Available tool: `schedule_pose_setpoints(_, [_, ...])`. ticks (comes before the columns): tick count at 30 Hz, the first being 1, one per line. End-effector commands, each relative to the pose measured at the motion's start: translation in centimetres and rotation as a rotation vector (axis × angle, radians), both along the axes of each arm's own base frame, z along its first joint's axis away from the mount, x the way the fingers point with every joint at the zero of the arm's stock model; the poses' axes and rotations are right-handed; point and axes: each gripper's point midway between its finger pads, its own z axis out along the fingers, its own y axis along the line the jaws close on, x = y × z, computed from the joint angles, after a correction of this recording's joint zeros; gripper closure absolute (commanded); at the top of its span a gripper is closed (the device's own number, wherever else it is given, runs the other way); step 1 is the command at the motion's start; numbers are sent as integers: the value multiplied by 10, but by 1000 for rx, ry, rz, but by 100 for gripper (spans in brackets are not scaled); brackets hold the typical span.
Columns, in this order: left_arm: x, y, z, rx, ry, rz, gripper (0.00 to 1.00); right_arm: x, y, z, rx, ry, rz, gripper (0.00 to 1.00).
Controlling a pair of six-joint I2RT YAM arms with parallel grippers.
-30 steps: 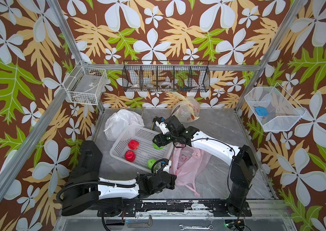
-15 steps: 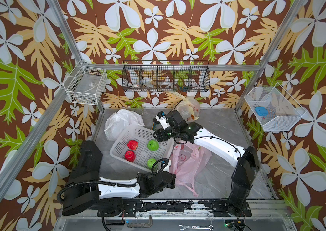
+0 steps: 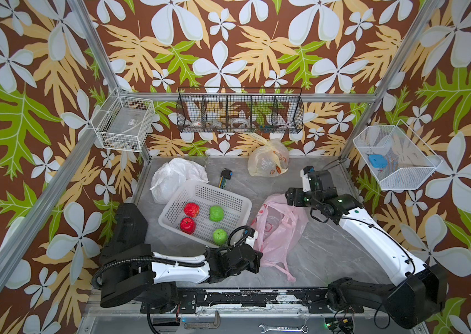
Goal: Untie the knot of a plastic bag & take out the apple
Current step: Pick up the apple from the plastic bag.
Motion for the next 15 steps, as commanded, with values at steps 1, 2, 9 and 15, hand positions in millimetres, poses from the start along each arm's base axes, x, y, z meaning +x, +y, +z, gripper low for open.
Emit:
schedule_pose_setpoints(1, [-1, -12, 5, -21, -14, -48, 100, -12, -22, -28, 101, 53, -73, 13])
schedule_pose_setpoints(2, [-2, -15, 4, -25, -11, -54, 100, -13, -30, -39, 119, 63, -97, 12])
schedule_pose_setpoints(9, [-5, -27, -1, -53, 17, -79, 100, -4, -29, -103, 191, 167, -83, 13])
schedule_pose_setpoints(15, [-8, -27, -9, -29, 34, -93, 100, 21, -8, -122, 189, 169, -19, 17])
